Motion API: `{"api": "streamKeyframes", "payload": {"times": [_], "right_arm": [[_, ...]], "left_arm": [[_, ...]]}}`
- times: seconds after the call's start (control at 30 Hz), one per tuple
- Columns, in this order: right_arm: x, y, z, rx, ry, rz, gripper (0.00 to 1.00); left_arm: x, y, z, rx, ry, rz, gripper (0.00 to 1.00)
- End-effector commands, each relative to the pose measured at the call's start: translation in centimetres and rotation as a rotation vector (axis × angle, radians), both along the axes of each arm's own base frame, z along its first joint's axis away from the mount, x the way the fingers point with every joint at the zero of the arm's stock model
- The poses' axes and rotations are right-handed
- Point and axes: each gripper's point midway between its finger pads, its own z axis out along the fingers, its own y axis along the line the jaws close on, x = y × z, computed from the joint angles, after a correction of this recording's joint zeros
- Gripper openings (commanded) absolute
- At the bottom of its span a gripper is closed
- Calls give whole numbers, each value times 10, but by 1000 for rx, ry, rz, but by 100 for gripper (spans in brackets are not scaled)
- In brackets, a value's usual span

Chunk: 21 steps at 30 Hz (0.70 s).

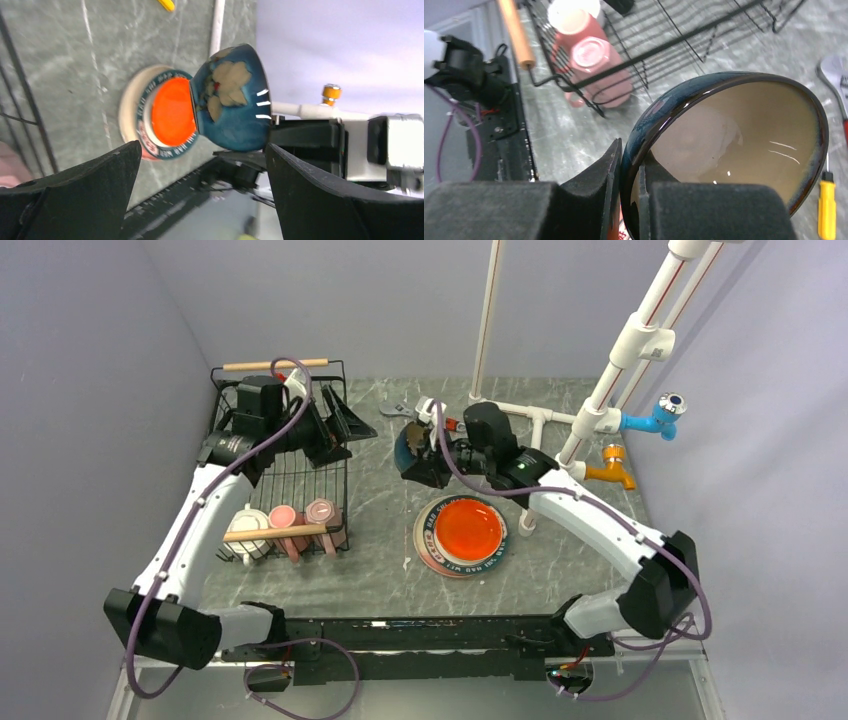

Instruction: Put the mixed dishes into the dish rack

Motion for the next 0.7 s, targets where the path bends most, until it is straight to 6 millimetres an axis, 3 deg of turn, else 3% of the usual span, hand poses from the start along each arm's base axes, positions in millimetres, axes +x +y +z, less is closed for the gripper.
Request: {"api": "streamKeyframes", "payload": {"times": [0.0,0.1,0.3,0.5,0.67], "right_arm": [[-24,9,77,243,-233,150,0],[-33,7,97,318,-335,187,0],[-34,13,103,326,-362,231,0],[-32,15,110,362,-383,219,0],[-30,18,103,361,-369,229,0]], "left_arm": [[-10,-23,15,-281,197,-67,99],[-9,-31,31,-373,204,-83,99],[-10,-42,48,-438,224,-131,99],[-12,-51,34,-406,307,-169,99],[-9,-60,38,-428,303,-223,99]]}}
